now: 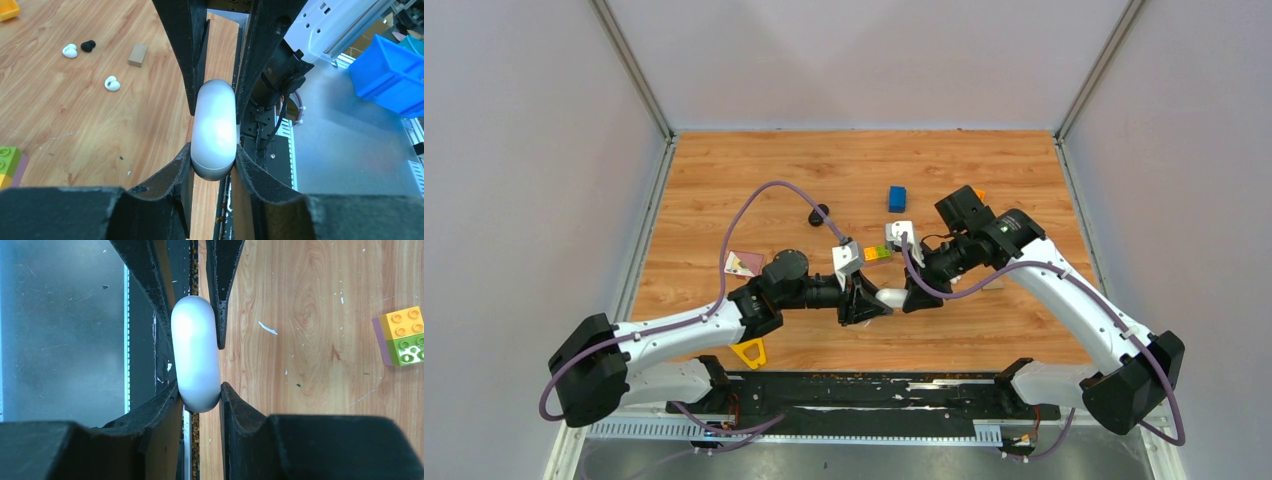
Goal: Insert the wireless bluetooth earbuds into the charging case
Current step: Open the charging case.
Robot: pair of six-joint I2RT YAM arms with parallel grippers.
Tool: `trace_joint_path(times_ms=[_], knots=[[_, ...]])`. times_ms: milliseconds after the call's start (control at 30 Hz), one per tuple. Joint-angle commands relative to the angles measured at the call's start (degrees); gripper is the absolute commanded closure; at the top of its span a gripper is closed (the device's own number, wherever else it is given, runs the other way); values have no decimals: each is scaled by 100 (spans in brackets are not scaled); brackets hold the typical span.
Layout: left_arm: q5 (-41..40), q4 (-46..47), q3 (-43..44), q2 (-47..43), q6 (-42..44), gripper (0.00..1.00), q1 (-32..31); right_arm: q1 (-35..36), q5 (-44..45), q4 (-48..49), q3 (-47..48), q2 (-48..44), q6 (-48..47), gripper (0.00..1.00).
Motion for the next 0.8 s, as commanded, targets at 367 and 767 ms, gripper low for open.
trace_joint_path(times_ms=[367,767], knots=[[212,776,-190,-192,284,100,-95,8,-549,50,490,382,387,60],[-122,378,-260,-238,958,100,-493,-334,-1412,-390,976,856,537,59]])
